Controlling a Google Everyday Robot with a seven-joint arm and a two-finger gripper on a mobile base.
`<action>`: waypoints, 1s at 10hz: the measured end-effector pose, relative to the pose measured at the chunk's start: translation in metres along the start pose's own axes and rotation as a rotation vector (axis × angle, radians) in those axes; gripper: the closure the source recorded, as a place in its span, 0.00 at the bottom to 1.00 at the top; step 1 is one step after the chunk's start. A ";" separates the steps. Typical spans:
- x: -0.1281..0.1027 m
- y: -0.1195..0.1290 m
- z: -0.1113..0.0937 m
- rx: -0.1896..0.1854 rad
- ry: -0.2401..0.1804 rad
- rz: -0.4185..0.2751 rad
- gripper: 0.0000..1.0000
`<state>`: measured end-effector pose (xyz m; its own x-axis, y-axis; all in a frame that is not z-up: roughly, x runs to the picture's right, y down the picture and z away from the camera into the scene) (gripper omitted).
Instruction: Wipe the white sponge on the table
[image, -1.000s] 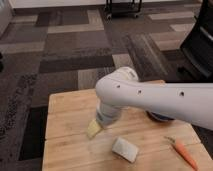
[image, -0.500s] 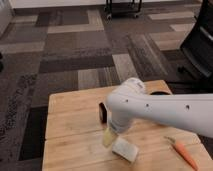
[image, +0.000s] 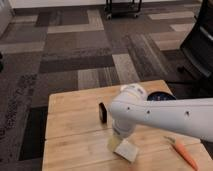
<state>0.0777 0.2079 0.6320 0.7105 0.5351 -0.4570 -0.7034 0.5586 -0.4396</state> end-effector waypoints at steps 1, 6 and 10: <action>-0.002 0.003 0.018 -0.006 -0.004 -0.028 0.20; -0.002 0.006 0.055 0.008 -0.041 -0.125 0.20; 0.008 0.004 0.078 0.027 -0.025 -0.175 0.51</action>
<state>0.0825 0.2638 0.6869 0.8227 0.4433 -0.3559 -0.5682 0.6610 -0.4901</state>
